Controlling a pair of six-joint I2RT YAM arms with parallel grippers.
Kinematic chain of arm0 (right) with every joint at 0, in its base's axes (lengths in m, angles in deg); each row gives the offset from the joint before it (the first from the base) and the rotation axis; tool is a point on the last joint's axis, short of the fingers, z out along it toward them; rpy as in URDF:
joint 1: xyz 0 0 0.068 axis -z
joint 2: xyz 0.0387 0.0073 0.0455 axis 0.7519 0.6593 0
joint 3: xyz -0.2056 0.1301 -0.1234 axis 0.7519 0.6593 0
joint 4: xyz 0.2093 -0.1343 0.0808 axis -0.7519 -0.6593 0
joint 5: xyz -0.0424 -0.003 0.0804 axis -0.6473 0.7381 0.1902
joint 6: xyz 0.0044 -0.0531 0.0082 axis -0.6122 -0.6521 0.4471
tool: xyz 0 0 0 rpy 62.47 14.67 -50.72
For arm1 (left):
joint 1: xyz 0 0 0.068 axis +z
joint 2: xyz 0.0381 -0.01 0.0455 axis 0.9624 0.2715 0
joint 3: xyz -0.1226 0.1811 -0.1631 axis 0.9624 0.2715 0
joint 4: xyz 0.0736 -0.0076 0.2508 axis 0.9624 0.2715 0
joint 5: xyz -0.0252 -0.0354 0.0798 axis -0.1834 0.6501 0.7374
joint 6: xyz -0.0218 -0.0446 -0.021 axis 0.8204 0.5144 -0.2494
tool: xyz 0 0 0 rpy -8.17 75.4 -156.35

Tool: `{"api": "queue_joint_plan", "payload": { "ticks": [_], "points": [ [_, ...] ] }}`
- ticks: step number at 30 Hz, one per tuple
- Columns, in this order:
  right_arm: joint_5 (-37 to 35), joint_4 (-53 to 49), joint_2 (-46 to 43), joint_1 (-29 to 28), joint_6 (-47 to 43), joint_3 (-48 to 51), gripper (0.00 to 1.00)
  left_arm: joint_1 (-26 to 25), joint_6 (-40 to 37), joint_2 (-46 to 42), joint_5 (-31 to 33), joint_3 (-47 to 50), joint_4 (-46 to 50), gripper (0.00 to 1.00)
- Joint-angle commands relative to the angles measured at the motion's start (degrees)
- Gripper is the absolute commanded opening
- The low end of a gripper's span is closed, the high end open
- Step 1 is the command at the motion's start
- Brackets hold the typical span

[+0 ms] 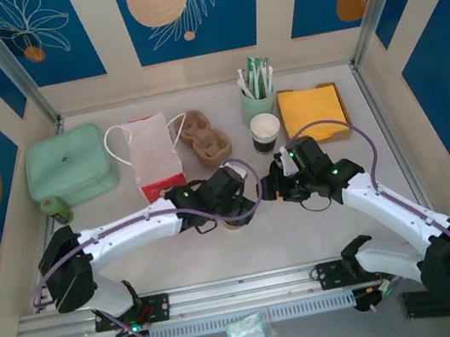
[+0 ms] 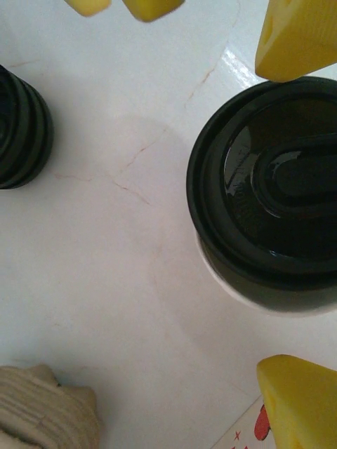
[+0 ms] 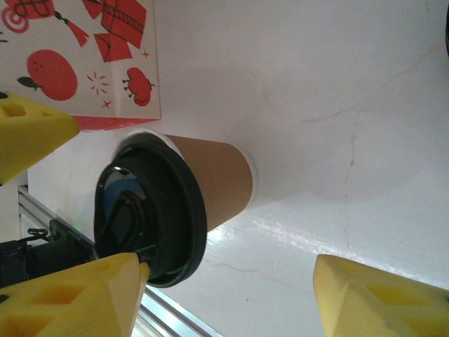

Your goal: Pack the takeout coffee

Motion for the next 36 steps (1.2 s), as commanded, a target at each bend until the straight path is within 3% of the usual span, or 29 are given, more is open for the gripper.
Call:
{"api": "queue_joint_plan", "payload": {
  "ticks": [1, 13, 27, 36],
  "points": [
    [0.96, -1.82, 0.73, -0.38, -1.26, -1.9, 0.66, 1.26, 1.22, -2.85, -1.79, -1.92, 0.76, 0.99],
    [-0.2, 0.36, 5.34, -7.04, 0.82, -3.5, 0.61, 2.76, 2.92, -9.38, -2.02, 0.28, 3.16, 0.99],
    [-1.36, 0.73, 8.54, -11.88, 2.6, -6.4, 0.46, 2.93, 6.01, -15.87, -1.81, 5.81, 5.76, 0.99],
    [-1.96, 1.57, 11.78, -13.68, 3.18, -7.69, 0.42, 2.94, 6.98, -18.32, -1.98, 8.5, 6.21, 0.99]
  ]
}}
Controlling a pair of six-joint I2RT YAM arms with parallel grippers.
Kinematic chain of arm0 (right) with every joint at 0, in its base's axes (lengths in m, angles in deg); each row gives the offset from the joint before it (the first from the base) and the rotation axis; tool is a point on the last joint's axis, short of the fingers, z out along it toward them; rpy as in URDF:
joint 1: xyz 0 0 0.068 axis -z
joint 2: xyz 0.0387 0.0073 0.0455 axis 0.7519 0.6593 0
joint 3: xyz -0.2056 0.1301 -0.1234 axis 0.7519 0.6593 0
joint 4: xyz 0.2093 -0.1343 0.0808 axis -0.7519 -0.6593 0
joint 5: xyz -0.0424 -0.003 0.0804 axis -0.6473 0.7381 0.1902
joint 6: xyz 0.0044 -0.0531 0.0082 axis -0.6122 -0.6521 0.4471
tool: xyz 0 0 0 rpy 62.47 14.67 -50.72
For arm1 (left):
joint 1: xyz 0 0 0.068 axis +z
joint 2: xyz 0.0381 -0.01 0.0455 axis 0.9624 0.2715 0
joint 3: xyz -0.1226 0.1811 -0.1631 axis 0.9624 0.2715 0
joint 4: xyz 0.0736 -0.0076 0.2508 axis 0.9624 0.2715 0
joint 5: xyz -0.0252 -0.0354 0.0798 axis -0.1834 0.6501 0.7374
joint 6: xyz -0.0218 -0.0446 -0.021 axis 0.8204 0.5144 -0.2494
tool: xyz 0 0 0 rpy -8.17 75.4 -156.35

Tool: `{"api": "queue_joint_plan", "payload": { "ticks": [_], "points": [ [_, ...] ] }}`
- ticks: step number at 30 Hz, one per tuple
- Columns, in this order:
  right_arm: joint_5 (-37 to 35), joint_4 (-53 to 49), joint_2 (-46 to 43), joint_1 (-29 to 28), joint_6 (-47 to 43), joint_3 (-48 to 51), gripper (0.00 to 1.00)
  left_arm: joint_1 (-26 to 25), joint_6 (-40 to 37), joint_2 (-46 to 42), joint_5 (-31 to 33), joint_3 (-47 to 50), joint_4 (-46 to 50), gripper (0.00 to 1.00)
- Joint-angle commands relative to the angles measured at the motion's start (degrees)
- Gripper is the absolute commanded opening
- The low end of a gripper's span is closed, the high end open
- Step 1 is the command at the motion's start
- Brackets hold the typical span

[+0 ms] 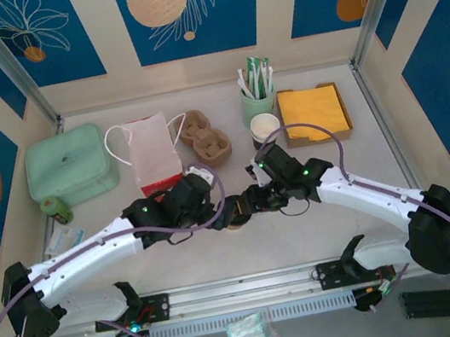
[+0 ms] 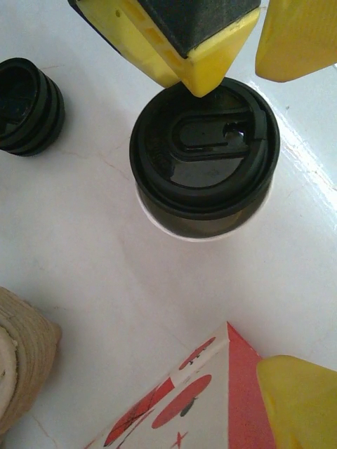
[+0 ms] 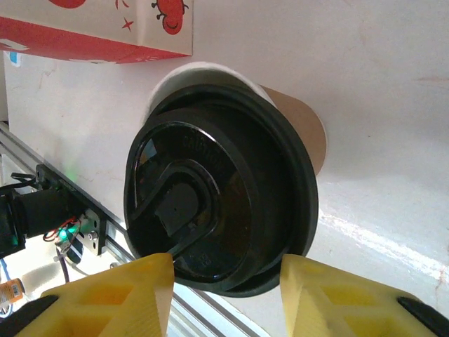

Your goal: Pack the takeout coffee

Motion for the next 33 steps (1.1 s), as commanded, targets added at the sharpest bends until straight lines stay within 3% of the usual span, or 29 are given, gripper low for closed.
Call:
{"api": "queue_joint_plan", "payload": {
  "ticks": [1, 19, 33],
  "points": [
    [-0.19, 0.79, 1.32, -0.54, 0.73, -2.35, 0.41, 0.58, 1.05, -1.42, -0.88, 0.77, 1.04, 0.99],
    [-0.81, 0.98, 6.65, -0.89, -0.74, -6.94, 0.38, 0.54, 1.69, -0.06, -0.56, 1.39, 1.59, 1.0],
    [-4.6, -3.47, 2.31, 1.72, -2.44, -6.51, 0.39, 0.55, 5.25, 3.67, 8.59, 1.1, 4.99, 0.99]
  ]
}}
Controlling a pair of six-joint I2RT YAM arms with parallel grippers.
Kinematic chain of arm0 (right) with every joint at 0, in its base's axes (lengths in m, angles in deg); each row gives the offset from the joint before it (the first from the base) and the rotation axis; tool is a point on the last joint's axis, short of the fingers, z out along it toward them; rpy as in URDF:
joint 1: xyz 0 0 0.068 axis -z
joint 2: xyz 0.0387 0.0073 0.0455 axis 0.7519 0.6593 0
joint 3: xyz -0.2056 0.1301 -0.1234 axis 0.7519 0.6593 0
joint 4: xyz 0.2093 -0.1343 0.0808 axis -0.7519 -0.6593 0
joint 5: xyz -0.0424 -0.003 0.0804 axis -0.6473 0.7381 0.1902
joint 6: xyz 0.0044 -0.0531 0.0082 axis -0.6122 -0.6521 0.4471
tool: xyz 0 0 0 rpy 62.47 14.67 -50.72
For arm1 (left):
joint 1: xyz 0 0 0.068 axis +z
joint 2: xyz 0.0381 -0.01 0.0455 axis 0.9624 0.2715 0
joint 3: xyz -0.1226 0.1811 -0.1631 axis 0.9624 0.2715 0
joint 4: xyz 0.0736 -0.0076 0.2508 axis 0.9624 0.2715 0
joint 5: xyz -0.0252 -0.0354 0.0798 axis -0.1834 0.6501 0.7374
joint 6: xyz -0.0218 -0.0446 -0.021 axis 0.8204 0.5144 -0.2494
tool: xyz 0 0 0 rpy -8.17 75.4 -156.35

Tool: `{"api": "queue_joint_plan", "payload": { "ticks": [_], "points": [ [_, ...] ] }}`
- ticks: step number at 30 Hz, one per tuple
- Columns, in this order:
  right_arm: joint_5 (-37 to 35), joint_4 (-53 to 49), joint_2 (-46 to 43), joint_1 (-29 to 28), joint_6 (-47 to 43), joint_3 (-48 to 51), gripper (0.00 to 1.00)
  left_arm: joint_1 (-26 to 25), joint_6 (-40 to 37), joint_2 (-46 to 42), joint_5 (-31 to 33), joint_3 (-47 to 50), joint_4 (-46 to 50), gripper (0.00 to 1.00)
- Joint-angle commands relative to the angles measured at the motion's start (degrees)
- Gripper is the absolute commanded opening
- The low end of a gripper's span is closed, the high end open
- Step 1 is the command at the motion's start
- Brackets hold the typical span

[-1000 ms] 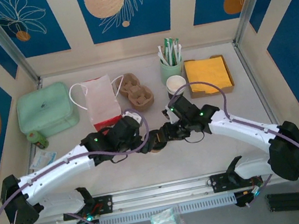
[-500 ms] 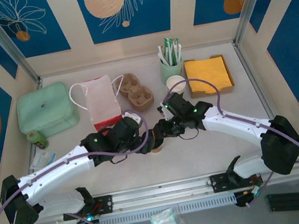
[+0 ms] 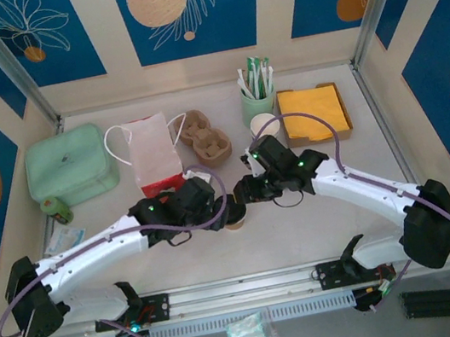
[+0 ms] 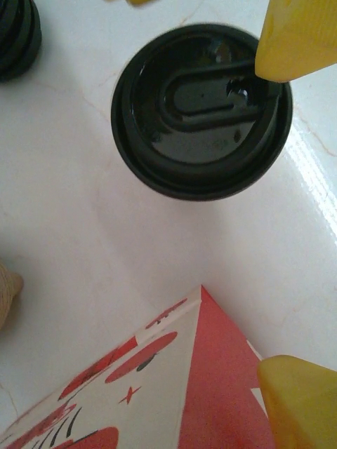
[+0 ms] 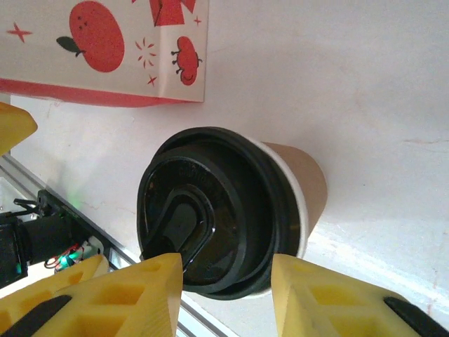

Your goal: Pack the takeout coffee

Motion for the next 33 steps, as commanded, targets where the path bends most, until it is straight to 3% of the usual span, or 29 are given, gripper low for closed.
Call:
{"api": "queue_joint_plan", "payload": {
  "ticks": [1, 16, 27, 33],
  "points": [
    [-0.65, -1.72, -0.23, 0.96, -1.23, -0.16, 0.39, 0.41, 1.24, 1.45, 3.39, 0.2, 1.81, 0.99],
    [0.85, 1.4, 3.04, 1.33, -1.48, 1.74, 0.41, 0.43, 0.73, 5.52, 1.42, 0.34, -2.29, 0.99],
    [1.14, 1.8, 3.43, 1.24, -1.5, 1.7, 0.54, 0.32, -2.01, 4.54, -3.97, -0.06, -6.51, 0.99],
    [0.98, 1.97, 4.33, 1.26, -1.65, 1.52, 0.58, 0.32, -0.1, 1.62, -2.08, -0.47, -4.86, 0.99]
  ]
}}
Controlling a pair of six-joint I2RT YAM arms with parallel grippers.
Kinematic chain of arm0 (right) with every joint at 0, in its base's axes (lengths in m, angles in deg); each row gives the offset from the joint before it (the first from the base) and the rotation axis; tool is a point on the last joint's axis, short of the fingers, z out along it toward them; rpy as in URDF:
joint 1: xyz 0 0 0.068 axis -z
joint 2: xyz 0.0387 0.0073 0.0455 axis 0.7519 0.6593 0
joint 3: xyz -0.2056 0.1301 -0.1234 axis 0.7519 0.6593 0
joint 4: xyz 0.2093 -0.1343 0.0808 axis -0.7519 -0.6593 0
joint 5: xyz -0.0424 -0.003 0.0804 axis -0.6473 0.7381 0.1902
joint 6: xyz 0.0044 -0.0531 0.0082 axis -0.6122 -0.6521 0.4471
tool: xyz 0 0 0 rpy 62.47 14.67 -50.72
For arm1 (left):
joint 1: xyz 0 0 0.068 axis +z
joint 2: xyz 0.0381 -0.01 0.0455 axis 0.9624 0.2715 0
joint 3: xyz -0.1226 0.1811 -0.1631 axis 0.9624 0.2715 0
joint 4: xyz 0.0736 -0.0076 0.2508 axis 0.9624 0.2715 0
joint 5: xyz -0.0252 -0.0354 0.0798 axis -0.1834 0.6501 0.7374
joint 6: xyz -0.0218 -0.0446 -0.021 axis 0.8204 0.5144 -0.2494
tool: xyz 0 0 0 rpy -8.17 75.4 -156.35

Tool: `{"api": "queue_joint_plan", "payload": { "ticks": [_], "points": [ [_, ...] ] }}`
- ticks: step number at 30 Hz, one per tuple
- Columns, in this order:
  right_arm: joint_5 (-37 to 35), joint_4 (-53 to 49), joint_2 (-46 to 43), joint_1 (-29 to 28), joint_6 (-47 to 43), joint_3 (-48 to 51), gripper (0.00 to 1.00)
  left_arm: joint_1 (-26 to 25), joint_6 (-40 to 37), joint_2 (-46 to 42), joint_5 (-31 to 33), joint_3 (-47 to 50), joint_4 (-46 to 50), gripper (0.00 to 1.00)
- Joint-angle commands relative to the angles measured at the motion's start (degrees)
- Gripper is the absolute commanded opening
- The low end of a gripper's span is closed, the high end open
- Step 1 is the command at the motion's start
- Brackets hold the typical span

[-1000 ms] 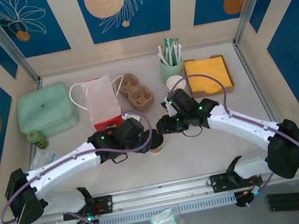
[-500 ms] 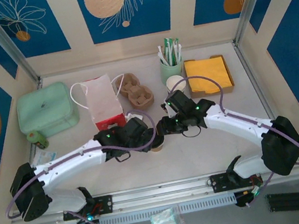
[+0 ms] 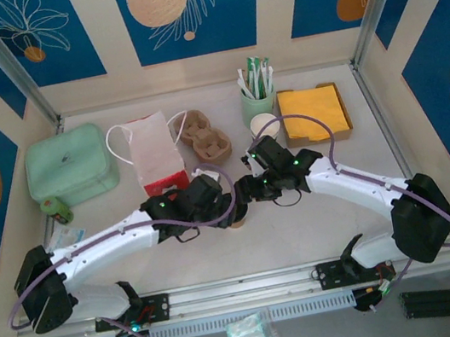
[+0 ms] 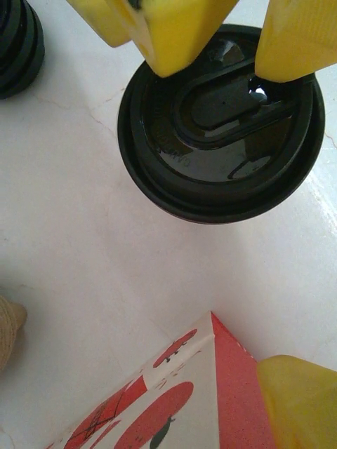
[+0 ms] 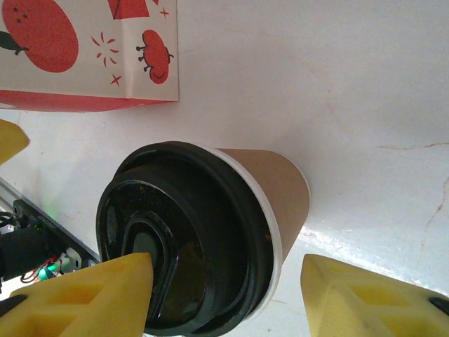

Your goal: Pack the takeout coffee

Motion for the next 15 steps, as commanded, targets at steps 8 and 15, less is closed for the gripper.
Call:
{"api": "queue_joint_plan", "payload": {
  "ticks": [8, 15],
  "points": [
    [0.69, -0.01, 1.17, 0.23, -0.8, 0.9, 0.54, 0.34, 2.19, -1.76, 3.61, -1.01, 5.52, 0.99],
    [0.43, -0.3, 0.84, 0.45, -1.0, 1.27, 0.49, 0.42, 2.51, 0.59, 3.68, 0.2, 3.57, 1.0]
  ]
}}
